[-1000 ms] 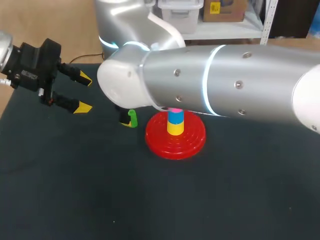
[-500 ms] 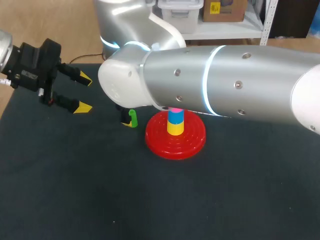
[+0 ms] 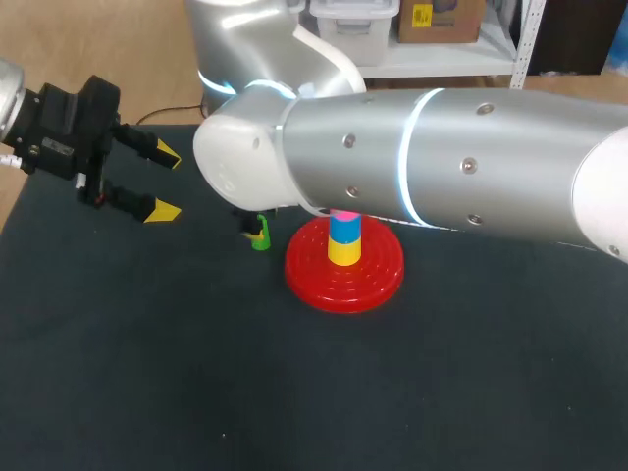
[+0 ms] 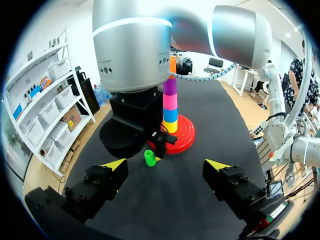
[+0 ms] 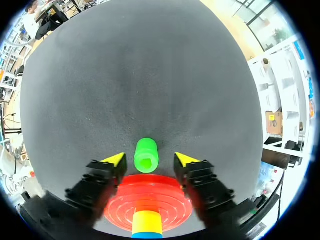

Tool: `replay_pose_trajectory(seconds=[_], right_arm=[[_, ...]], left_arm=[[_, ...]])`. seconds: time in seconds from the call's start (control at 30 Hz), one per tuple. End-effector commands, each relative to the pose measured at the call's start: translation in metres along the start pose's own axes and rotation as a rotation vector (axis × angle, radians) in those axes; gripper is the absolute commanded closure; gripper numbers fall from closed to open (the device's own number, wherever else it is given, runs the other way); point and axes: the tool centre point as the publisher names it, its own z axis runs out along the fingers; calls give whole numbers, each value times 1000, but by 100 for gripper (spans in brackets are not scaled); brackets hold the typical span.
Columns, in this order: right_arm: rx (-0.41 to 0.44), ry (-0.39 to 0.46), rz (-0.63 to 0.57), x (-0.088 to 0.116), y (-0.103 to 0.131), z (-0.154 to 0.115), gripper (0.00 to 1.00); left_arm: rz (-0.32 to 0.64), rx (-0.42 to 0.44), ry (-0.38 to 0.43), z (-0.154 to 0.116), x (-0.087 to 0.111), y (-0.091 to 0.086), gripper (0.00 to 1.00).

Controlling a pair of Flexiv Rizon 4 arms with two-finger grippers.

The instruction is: Pick up and stack the cylinders on the red base in this order: pink,purple,orange,green

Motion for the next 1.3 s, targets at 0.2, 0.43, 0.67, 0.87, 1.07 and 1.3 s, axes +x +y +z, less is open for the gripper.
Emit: replay_pose_trajectory(seconds=[0.2,0.43,0.67,0.87,1.07,1.3], right_arm=[[-2,7,0,2,2,2,100],[-2,11,1,3,2,3,100],[1,-1,6,4,0,-1,100],[17,-33,12,5,-5,-16,100],[49,-89,3,5,-11,-46,100],[96,-153,3,11,-21,-90,100]], left_arm=[[1,-3,-1,0,1,-1,0],[1,-3,-1,0,1,-1,0],[1,-3,-1,0,1,-1,0],[1,-3,-1,0,1,-1,0],[1,-3,-1,0,1,-1,0],[1,-3,-1,0,1,-1,0]])
